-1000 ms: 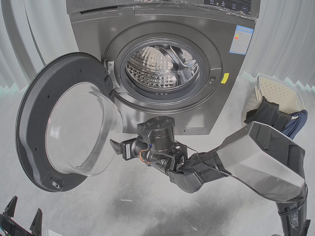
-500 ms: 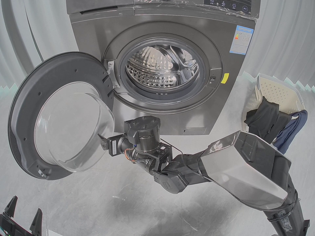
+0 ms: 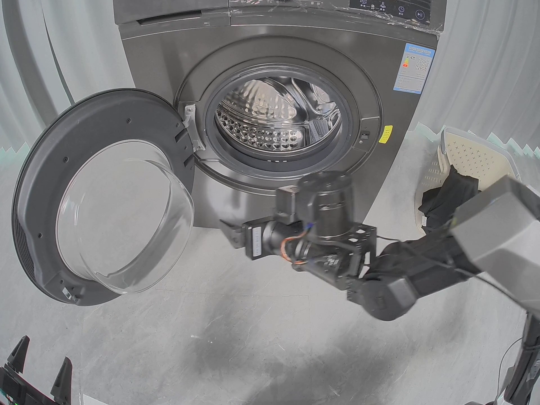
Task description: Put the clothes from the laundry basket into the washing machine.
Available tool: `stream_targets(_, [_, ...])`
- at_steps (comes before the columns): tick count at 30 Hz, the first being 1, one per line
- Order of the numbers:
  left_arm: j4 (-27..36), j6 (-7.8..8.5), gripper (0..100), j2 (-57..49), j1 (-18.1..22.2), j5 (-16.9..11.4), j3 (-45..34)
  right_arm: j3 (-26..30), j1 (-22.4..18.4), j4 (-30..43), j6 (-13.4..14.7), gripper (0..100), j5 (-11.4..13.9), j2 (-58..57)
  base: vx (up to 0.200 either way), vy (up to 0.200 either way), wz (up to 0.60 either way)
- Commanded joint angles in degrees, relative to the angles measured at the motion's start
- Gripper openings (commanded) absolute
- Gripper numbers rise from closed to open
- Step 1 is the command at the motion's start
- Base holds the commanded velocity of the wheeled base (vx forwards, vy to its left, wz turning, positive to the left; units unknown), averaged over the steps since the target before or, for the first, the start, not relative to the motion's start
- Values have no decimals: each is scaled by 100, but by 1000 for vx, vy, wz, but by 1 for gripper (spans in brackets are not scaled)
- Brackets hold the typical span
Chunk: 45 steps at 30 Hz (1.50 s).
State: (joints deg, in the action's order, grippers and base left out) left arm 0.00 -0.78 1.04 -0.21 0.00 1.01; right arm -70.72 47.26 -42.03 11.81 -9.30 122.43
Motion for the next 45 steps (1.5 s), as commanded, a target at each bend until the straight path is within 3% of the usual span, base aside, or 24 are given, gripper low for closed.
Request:
stream_targets(1, [-9,16,100,-95,12,9,-101,2607,-1026,11,-505,100,-19,-3208,0,0,0])
stream_targets(5, [-9,16,100,-95,12,9,-101,3600,-1641,-42,-830,100,-19,-4342,0,0,0])
stream_targets(6, [-9,16,100,-95,12,9,-101,3600,-1641,-42,-830,100,-19,-4342,0,0,0])
stream_targets(7, [-9,16,100,-95,12,9,-101,4163,-1940,-51,-891,100,-19,-5071,0,0,0])
stream_targets(13, [-9,16,100,-95,12,9,-101,5490,-2599,11,-891,100,-19,-6653,0,0,0])
stream_targets(25, [-9,16,100,-95,3,9,-101,6931,-3786,29,-909,100,113,-8481,0,0,0])
stream_targets(27, [-9,16,100,-95,3,9,-101,7054,-3812,37,-918,100,139,-8622,0,0,0])
stream_targets(31, [-9,16,100,-95,12,0,-101,7072,-3865,1110,-900,100,253,-9773,0,0,0])
stream_targets(33, [-9,16,100,-95,12,9,-101,7072,-3883,1215,-900,100,253,-9861,0,0,0])
stream_targets(34, [-9,16,100,-95,3,9,-101,7072,-4023,2164,-900,100,332,-10626,0,0,0])
stream_targets(36, [-9,16,100,-95,12,9,-101,7072,-4093,2569,-900,100,412,-11030,0,0,0])
stream_targets(37, [0,52,100,-95,12,9,-101,7072,-4199,3113,-900,100,526,-11584,0,0,0])
stream_targets(40, [-9,52,100,-95,12,9,-101,7072,-4498,3456,-865,100,658,-11944,0,0,0])
stream_targets(43, [0,60,100,-95,3,9,-101,7072,-4726,3843,-874,100,948,-12243,0,0,0])
stream_targets(45, [0,60,100,-95,3,0,-101,7037,-4726,3966,-856,100,921,-12243,0,0,0])
